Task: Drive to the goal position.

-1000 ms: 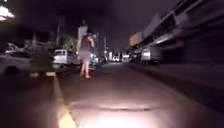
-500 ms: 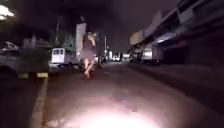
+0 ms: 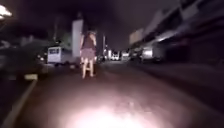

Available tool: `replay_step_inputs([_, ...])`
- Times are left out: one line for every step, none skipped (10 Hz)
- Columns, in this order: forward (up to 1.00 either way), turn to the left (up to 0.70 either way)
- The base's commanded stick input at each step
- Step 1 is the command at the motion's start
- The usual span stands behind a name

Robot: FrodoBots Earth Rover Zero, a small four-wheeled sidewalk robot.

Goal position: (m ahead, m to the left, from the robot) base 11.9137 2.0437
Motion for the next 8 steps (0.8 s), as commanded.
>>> replay_step_inputs([1.00,0.00])
replay_step_inputs([1.00,0.00])
replay_step_inputs([1.00,0.00])
replay_step_inputs([1.00,0.00])
replay_step_inputs([1.00,0.00])
replay_step_inputs([1.00,0.00])
replay_step_inputs([1.00,0.00])
replay_step_inputs([1.00,0.00])
